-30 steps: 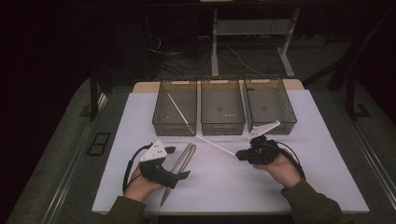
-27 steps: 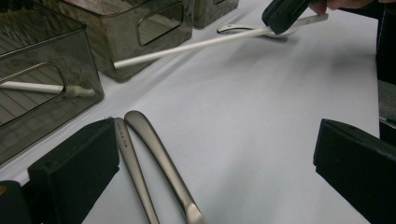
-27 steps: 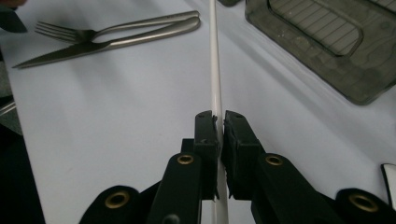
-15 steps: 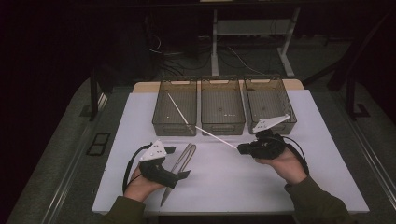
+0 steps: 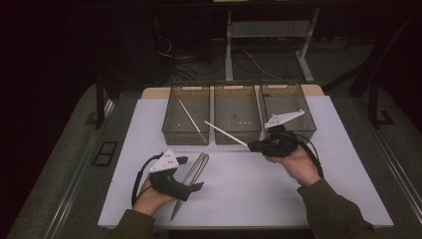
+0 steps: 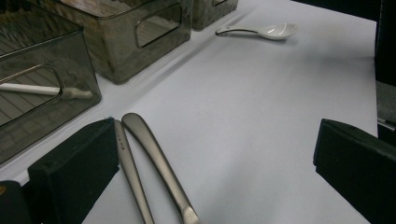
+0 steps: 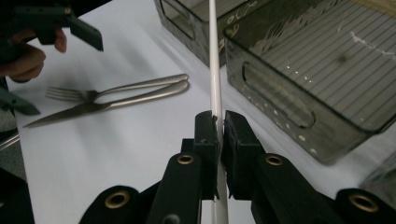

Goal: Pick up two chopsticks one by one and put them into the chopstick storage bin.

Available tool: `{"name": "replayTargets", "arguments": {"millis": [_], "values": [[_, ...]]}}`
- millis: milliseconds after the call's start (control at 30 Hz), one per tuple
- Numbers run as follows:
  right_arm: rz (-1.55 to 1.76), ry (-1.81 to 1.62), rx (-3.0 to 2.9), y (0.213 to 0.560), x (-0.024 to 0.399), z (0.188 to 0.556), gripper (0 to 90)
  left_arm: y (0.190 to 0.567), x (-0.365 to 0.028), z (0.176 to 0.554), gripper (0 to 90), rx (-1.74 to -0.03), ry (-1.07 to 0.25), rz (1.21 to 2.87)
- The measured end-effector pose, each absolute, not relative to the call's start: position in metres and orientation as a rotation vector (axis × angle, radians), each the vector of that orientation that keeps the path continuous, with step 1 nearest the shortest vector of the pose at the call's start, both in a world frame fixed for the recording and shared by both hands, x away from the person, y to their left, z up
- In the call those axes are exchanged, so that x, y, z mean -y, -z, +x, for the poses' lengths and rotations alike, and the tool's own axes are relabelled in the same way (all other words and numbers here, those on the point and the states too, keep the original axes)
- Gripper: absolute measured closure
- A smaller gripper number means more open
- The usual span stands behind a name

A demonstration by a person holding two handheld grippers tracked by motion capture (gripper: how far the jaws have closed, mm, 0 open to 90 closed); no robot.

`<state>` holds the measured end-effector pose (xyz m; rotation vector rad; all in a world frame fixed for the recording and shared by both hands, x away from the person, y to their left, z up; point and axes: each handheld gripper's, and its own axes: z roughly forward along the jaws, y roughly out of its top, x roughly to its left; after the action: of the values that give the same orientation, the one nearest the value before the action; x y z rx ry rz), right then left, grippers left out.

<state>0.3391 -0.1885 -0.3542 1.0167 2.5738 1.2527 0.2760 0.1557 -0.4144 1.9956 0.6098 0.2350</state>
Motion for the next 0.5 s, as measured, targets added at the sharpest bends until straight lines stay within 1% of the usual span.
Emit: {"name": "replayTargets", "arguments": {"millis": [500], "values": [[1.048, -1.214, -2.544, 0.336, 0.148, 0.382, 84.1, 0.414, -0.157, 0.276, 0.0, -0.605, -0.231, 1.992]]}}
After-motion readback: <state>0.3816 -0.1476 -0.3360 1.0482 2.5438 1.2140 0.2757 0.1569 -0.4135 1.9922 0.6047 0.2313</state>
